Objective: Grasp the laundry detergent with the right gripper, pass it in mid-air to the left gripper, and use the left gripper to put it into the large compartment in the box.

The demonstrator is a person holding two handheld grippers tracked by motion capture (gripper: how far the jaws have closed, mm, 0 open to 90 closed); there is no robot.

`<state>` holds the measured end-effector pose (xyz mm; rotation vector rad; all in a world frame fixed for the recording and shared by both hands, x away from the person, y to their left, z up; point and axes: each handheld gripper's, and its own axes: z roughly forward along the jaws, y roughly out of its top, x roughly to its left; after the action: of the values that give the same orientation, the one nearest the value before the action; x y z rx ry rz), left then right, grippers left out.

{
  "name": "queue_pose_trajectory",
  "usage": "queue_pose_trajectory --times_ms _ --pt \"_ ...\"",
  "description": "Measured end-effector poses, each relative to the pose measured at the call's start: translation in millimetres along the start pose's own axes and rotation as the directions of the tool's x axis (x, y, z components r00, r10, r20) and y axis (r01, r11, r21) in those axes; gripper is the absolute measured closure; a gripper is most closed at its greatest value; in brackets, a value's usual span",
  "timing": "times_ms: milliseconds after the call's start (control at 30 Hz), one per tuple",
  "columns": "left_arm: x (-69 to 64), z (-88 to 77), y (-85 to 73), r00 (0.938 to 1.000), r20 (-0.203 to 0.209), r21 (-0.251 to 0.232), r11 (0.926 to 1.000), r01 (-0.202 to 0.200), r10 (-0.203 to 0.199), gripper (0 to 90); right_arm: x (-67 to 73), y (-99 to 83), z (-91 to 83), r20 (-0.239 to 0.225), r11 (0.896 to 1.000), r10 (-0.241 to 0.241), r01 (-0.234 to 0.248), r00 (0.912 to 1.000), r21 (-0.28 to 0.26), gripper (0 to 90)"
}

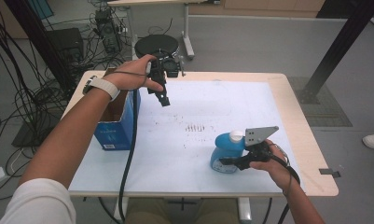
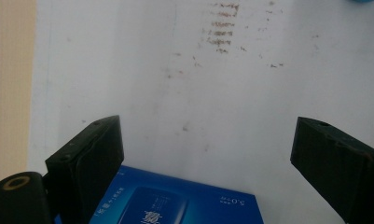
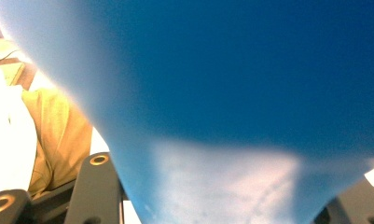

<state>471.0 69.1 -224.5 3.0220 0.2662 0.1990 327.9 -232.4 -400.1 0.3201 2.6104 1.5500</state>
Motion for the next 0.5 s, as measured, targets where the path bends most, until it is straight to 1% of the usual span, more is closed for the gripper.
queue_pose_trajectory --times_ms 133,267,400,500 --pt "-1.7 -2.1 0.2 1.0000 -0.002 0.000 1.0000 0.000 0.000 9.5 0.3 2.9 0.0 0.006 1.000 0.006 -0.007 1.0000 0.016 43.4" --pt "-3.0 -5.3 -0.9 1.0000 -0.006 0.006 1.0000 -0.004 0.004 9.5 0.4 6.3 -0.7 -0.009 0.999 0.021 -0.020 0.9997 0.028 43.5" --pt "-5.7 -7.7 -2.4 0.9999 -0.011 0.003 1.0000 -0.001 0.001 9.5 0.7 12.8 -4.6 -0.011 1.000 0.019 -0.019 0.9998 0.024 43.5" --pt "-9.1 -11.7 -2.6 0.9999 -0.013 0.006 1.0000 -0.008 0.008 9.4 -0.4 19.2 -8.7 -0.007 1.000 0.020 -0.019 0.9998 0.021 43.4"
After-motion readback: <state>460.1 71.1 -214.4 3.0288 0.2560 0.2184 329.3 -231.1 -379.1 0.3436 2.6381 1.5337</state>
